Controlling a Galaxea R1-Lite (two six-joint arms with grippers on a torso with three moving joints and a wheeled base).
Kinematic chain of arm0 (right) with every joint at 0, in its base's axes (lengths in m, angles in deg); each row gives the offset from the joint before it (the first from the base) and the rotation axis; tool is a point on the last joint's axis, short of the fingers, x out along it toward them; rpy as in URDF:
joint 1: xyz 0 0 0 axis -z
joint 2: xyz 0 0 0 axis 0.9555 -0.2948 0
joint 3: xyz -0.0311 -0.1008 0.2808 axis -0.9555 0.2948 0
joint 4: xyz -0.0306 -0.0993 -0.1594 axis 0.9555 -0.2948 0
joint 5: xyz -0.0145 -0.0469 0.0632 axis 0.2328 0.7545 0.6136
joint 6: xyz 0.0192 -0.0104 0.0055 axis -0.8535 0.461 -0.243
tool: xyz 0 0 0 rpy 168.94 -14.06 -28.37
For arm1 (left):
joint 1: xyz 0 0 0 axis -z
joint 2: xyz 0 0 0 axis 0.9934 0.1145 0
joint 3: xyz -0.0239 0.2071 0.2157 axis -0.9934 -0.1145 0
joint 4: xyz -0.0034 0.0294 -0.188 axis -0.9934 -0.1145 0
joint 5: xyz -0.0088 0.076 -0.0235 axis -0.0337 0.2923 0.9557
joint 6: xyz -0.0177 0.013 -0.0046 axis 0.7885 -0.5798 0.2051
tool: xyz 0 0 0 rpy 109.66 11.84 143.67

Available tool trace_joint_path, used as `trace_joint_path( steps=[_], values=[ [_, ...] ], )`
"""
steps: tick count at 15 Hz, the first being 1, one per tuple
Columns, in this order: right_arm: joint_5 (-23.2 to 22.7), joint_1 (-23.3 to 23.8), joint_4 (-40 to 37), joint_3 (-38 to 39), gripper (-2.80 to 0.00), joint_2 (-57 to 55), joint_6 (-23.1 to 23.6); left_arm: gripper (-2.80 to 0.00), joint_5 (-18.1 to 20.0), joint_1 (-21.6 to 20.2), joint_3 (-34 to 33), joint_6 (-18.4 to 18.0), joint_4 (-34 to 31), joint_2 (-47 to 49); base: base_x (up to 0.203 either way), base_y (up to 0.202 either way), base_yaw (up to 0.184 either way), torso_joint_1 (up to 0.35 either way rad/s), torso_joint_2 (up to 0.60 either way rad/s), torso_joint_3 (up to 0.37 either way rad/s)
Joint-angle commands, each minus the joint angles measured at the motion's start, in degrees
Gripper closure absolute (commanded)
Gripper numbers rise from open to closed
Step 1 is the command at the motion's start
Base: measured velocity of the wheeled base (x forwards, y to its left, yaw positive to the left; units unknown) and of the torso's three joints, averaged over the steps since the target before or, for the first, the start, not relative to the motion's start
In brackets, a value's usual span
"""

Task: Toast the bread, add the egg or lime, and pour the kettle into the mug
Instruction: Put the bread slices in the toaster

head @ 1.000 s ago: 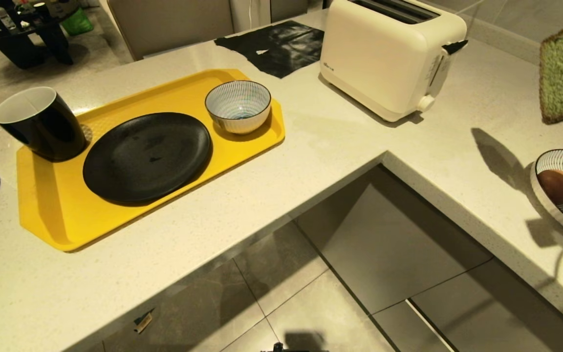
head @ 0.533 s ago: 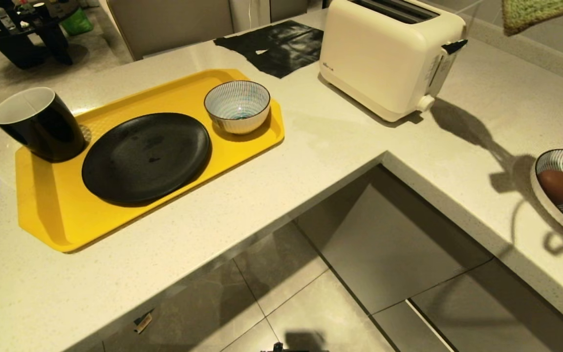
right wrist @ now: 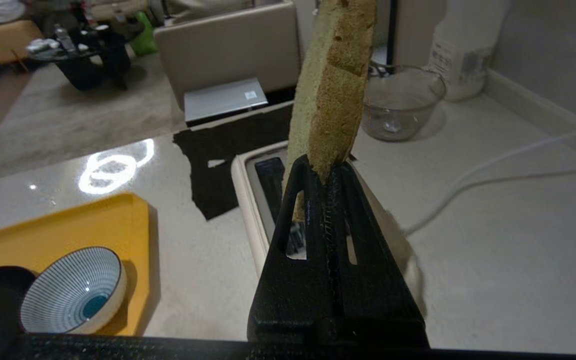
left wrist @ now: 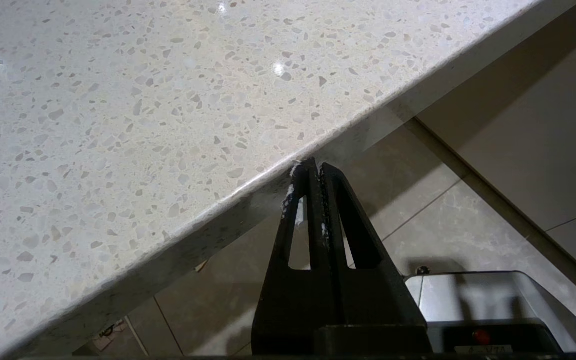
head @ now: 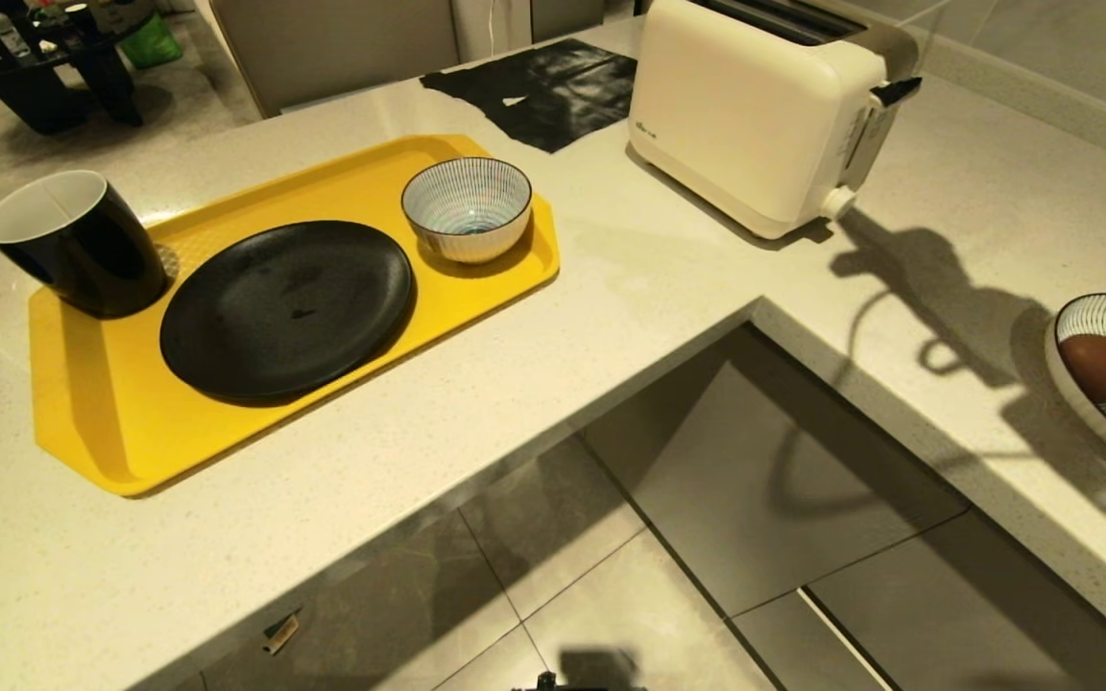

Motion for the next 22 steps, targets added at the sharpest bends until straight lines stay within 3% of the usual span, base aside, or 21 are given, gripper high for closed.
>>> trace_joint_path(
  steps=[1, 9, 22],
  values=[
    [-2.5, -0.1, 3.3, -0.4, 0.00, -4.8, 0.6, 0.00, 0.0, 0.0, 0.0, 0.0, 0.0, 0.0, 0.000, 0.000, 0.000, 0.000, 0.00, 0.000],
    [-3.3, 2.2, 5.6, -0.3, 0.00, -7.7, 7.3, 0.00, 0.2, 0.0, 0.0, -0.5, 0.1, 0.0, 0.000, 0.000, 0.000, 0.000, 0.00, 0.000],
    [-7.6, 2.2, 0.7, 0.2, 0.00, -6.5, 7.8, 0.00, 0.3, 0.0, 0.0, -0.5, 0.1, 0.0, 0.000, 0.000, 0.000, 0.000, 0.00, 0.000]
  ],
)
